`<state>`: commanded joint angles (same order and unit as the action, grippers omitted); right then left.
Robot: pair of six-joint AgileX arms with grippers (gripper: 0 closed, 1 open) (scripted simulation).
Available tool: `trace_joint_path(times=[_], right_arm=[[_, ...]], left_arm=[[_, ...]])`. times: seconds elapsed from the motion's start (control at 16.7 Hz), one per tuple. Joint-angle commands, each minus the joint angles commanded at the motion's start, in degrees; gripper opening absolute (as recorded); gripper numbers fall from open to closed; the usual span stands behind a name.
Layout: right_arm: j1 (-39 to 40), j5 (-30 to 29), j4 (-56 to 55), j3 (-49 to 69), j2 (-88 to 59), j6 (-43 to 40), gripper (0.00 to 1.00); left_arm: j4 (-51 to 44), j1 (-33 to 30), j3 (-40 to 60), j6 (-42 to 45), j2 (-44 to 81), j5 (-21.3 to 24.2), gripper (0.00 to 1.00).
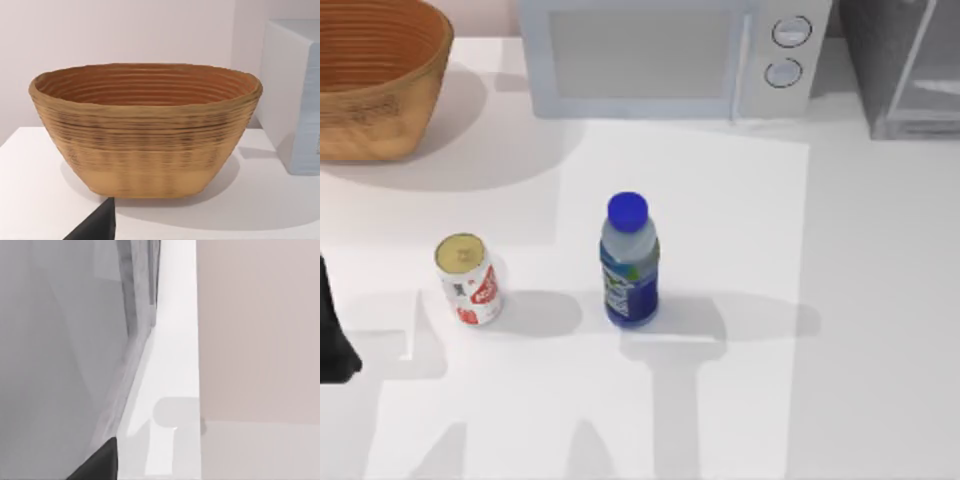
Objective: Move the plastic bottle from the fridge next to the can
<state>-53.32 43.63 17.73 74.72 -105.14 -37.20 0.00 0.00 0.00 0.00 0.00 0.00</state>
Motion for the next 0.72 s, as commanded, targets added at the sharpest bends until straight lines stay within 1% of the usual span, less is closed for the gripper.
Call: trace_joint_path(times=[0.24, 0.36, 0.54, 0.72], right_arm=[[-0.6, 0.0, -0.2, -0.5, 0.3, 0.0, 1.00], [1.0, -1.9, -1.0, -1.9, 0.4, 1.6, 1.00], [6.9, -8.8, -4.2, -4.8, 2.0, 7.5, 1.00], [16.3, -16.1, -8.1, -7.3, 4.5, 13.8, 1.00]], left_arm=[[0.0, 0.0, 0.0, 0.0, 0.0, 0.0, 1.00], [0.0, 0.0, 0.0, 0.0, 0.0, 0.0, 1.00], [0.0, 0.0, 0.0, 0.0, 0.0, 0.0, 1.00], [0.0, 0.0, 0.0, 0.0, 0.0, 0.0, 1.00]])
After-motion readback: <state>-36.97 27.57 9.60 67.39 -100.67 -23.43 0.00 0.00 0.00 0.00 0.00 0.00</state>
